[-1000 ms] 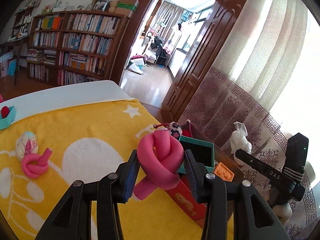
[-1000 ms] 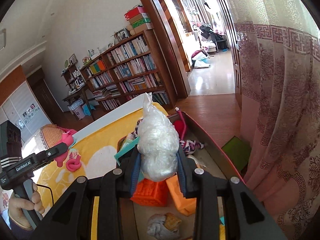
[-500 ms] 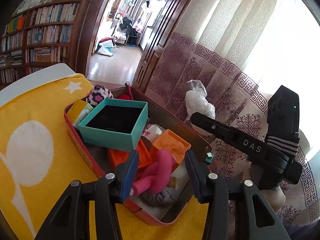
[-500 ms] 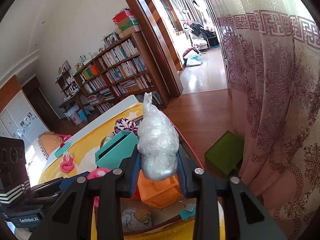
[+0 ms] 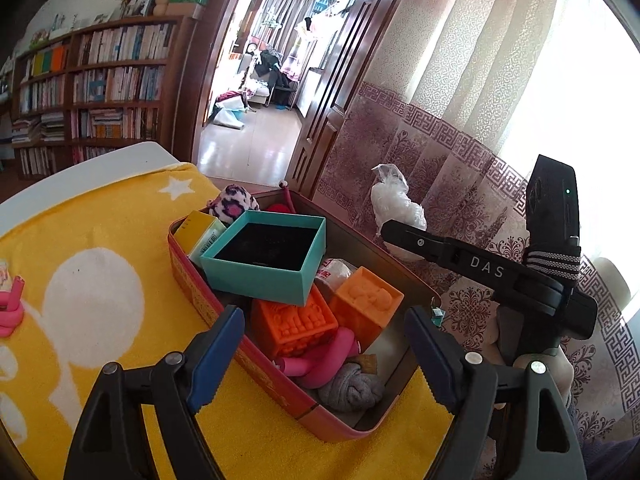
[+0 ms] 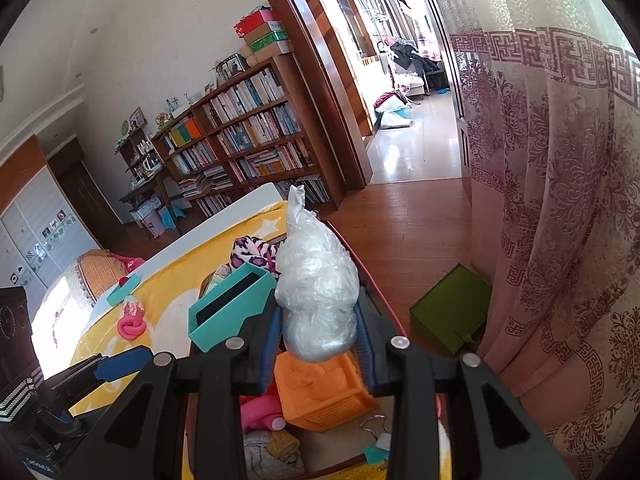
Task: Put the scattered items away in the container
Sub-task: 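Carry the wrapped item and pink foam knot into the tin box and release, then move both grippers back over the second pink foam knot and knitted ball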
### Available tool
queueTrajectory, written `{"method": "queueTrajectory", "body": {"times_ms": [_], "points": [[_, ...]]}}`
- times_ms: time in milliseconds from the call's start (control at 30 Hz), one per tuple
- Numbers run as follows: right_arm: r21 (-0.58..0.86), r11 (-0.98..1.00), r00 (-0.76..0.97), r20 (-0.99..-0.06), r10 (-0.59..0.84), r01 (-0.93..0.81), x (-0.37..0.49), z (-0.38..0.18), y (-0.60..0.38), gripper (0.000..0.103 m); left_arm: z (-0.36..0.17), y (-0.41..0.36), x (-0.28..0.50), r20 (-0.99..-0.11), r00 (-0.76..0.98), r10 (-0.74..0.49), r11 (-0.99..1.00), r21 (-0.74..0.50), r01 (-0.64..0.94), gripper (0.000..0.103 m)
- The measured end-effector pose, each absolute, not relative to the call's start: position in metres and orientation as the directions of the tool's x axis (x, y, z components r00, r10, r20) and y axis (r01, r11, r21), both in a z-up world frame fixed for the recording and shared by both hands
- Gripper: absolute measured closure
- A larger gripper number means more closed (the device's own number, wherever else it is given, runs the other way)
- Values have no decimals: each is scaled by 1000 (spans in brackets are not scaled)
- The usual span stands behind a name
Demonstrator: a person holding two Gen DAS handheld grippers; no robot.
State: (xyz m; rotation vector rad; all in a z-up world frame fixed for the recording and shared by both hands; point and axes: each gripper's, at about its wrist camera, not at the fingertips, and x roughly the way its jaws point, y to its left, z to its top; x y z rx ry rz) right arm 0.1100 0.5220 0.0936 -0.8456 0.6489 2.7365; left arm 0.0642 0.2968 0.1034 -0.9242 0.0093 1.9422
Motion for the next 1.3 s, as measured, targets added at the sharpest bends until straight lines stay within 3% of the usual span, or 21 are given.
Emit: {"method": "queueTrajectory", "body": {"times_ms": [133, 200, 300, 600, 800, 1300], "points": [[352, -881, -798, -601, 47, -317, 95, 91, 523, 60, 98, 283, 57, -613, -280, 739, -580, -367, -727, 19], [364, -873, -796, -604, 43, -323, 94, 89, 525, 44, 95, 275, 53, -615, -291, 733, -594, -371, -713, 19], [358, -867, -799, -597, 72, -346, 98, 91, 524, 33, 93, 263, 47, -615, -303, 728, -612, -383, -692, 19], [331, -894, -831, -551, 76, -301, 106, 119, 499, 33, 89, 234, 36, -610, -324, 723, -638, -411, -651, 19], [305, -934, -850, -527, -4, -185, 92, 139, 458, 32, 93, 182, 17, -598, -399, 695, -698, -428, -574, 19], [302, -950, -742, -620, -255, 75, 15, 123, 336, 31, 87, 17, -31, -589, -599, 542, -832, -478, -283, 19]]}}
